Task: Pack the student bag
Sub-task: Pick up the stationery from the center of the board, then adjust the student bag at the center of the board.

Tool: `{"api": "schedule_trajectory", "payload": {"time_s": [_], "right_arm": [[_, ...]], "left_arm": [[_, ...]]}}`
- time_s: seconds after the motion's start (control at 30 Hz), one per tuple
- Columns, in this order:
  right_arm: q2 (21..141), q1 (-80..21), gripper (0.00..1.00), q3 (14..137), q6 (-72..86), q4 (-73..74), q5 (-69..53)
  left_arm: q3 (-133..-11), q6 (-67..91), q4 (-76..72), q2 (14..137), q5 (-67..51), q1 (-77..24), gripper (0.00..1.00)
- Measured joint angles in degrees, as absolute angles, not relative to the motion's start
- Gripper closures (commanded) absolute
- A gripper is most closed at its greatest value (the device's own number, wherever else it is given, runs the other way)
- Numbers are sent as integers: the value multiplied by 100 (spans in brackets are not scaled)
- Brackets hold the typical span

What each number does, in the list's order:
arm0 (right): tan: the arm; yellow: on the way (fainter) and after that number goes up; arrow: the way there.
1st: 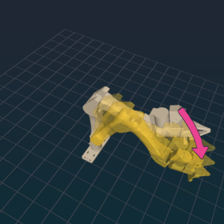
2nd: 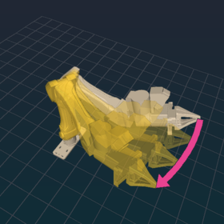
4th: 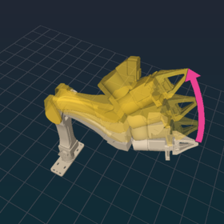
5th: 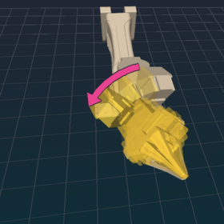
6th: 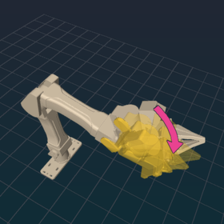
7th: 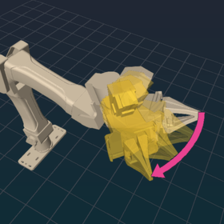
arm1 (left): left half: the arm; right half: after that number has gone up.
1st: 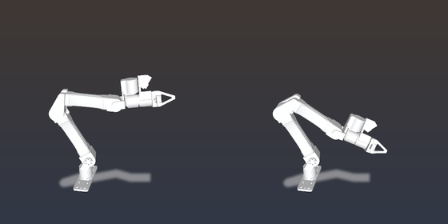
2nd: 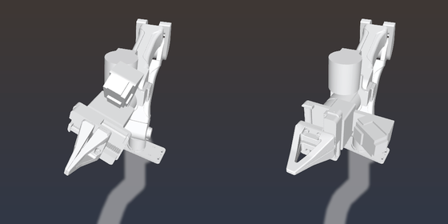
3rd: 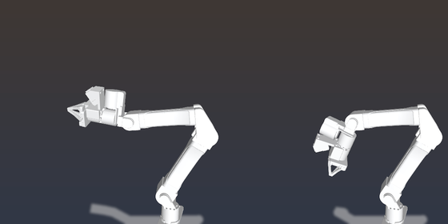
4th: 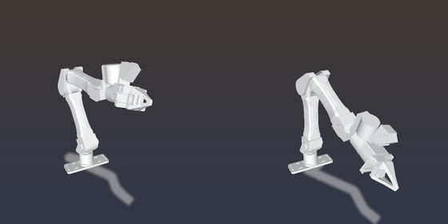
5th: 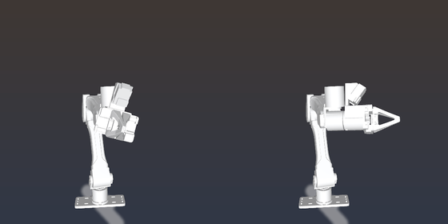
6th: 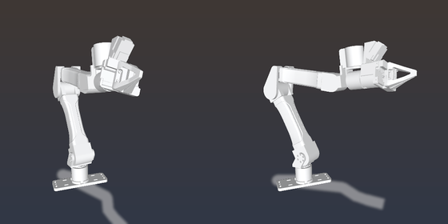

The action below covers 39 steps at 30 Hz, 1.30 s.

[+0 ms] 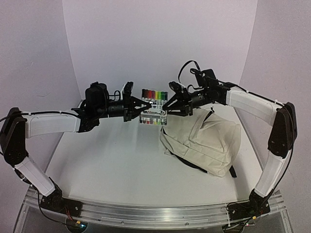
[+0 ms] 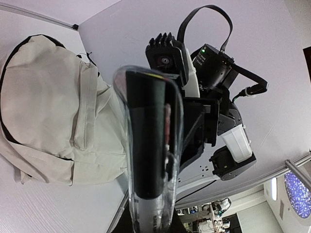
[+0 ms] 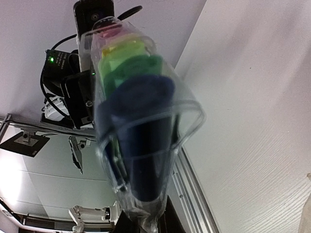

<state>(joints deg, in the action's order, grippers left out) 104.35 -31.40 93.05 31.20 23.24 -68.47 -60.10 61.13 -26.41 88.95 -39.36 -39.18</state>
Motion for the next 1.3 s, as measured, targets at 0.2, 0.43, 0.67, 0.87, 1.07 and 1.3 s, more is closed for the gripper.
{"api": "schedule_trajectory", "payload": {"time_s": [0.2,0.43,0.67,0.87,1.07,1.3], "right_arm": [[10380,-2371,19,9444,2268,2976,-5737],[10971,-1525,2,10676,796,4220,-3080],[12129,-1214,2,11464,-204,4714,-2122],[13061,-1229,8,12049,-713,4877,-2391],[13321,-1279,19,12237,-915,5065,-3446],[13321,-2247,21,12146,-1009,5105,-4131]], "left_arm": [[-5958,6123,-2544,8891,-3887,-3911,100],[-5933,5954,-2158,8888,-3868,-3863,100],[-5933,5791,-1833,8852,-3833,-3857,100],[-5932,5693,-1622,8705,-3732,-3857,100],[-5931,5643,-1446,8532,-3653,-3857,100],[-5922,5570,-1203,8477,-3614,-3857,100]]}}
